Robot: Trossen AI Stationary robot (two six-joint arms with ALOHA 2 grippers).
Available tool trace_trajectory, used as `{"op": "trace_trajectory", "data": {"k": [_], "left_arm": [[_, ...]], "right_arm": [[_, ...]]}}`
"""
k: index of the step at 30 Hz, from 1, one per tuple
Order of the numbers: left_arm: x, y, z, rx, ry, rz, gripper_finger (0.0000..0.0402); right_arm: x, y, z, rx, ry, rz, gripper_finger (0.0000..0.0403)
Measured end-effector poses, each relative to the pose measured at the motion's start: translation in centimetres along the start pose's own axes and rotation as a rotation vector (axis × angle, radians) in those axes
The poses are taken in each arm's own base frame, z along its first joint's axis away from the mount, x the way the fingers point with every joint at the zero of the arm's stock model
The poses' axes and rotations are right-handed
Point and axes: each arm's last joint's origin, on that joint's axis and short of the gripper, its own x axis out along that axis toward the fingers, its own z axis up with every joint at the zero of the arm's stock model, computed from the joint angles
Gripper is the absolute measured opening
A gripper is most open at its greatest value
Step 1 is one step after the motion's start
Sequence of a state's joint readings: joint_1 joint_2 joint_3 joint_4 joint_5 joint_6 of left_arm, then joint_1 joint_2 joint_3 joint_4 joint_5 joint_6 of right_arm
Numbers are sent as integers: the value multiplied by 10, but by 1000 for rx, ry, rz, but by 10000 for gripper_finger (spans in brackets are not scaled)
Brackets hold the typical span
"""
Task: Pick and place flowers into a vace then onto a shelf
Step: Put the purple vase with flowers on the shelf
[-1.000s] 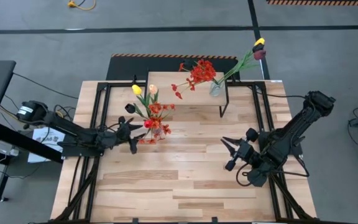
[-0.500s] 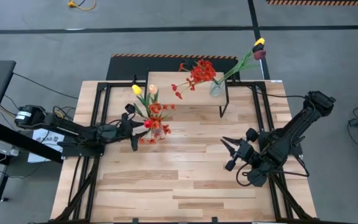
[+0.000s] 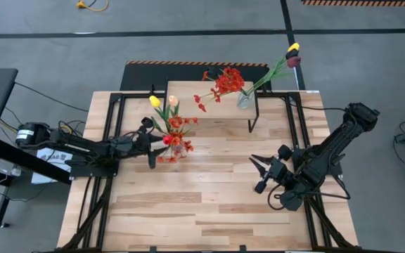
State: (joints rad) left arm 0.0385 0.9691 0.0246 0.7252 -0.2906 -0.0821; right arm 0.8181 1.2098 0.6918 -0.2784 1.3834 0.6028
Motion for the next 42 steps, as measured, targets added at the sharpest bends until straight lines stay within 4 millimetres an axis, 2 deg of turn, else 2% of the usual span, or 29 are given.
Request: {"op": "trace_trajectory", "data": {"k": [13, 20, 26, 34, 42], "left_arm": [[1, 4, 0, 68, 3, -15, 204], [4, 5, 7, 87, -9, -14, 223], [13, 10, 6, 85, 29, -12, 231], [33, 5, 6, 122, 48, -37, 232], [38, 11, 7, 106, 25, -5, 232]], "right_arm": [[0, 2, 2, 15, 8, 24, 52], [0, 2, 2, 13, 9, 24, 52], [0, 2, 2, 13, 9, 24, 52], [0, 2, 1, 12, 18, 38, 52], [0, 2, 1, 1, 23, 45, 52]]}}
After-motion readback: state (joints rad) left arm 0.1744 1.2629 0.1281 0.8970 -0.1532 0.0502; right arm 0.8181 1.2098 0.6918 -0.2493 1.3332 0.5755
